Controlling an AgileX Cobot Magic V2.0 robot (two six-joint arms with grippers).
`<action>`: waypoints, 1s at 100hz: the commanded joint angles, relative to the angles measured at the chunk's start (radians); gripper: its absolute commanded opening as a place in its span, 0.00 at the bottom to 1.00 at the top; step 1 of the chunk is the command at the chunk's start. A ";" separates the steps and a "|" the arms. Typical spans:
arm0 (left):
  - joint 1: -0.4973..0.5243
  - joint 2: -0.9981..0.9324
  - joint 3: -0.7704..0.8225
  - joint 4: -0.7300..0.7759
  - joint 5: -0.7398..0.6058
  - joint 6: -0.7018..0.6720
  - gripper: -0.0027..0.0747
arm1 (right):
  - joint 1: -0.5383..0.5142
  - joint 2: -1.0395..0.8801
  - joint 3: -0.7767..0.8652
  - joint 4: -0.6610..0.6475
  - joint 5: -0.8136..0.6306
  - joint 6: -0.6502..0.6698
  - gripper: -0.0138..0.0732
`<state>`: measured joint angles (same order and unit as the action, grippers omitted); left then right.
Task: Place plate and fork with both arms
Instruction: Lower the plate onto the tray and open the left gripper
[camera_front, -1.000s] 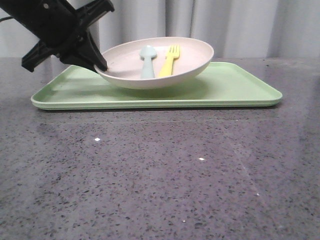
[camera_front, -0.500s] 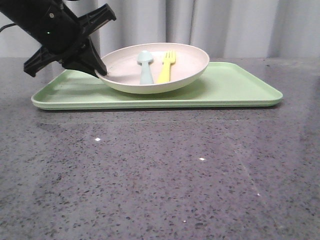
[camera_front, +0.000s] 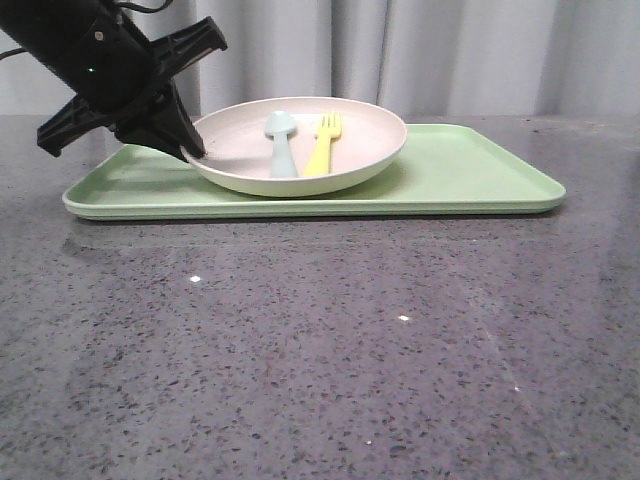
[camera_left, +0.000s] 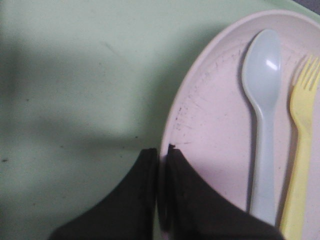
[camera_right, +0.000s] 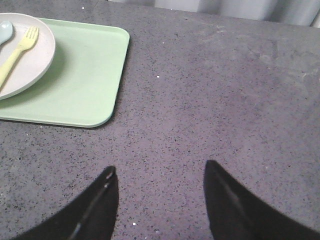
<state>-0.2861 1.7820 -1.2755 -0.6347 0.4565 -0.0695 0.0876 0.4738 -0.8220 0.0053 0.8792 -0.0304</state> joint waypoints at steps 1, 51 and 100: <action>-0.010 -0.047 -0.037 -0.025 -0.034 -0.015 0.01 | -0.008 0.016 -0.023 -0.005 -0.066 -0.003 0.62; -0.034 0.013 -0.037 -0.045 -0.028 -0.015 0.01 | -0.008 0.016 -0.023 -0.005 -0.065 -0.003 0.62; -0.034 0.013 -0.037 -0.045 -0.012 -0.015 0.01 | -0.008 0.016 -0.023 -0.005 -0.065 -0.003 0.62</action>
<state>-0.3072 1.8308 -1.2882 -0.6686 0.4419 -0.0801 0.0876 0.4738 -0.8220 0.0053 0.8810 -0.0304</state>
